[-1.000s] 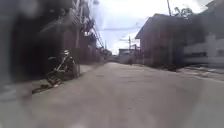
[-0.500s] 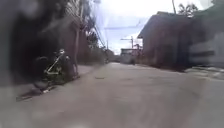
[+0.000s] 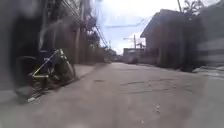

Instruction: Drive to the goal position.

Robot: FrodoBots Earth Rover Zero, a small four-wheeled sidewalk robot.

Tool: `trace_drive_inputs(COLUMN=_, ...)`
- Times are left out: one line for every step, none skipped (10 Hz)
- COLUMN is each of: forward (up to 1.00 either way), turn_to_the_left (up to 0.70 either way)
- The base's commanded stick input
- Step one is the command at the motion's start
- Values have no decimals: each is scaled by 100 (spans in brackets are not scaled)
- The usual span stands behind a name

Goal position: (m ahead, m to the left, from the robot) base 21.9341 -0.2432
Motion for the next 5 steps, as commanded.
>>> trace_drive_inputs(forward=100, turn_to_the_left=-40)
trace_drive_inputs(forward=100, turn_to_the_left=-27)
trace_drive_inputs(forward=100, turn_to_the_left=-5)
trace_drive_inputs(forward=100, turn_to_the_left=0)
trace_drive_inputs(forward=100, turn_to_the_left=0)
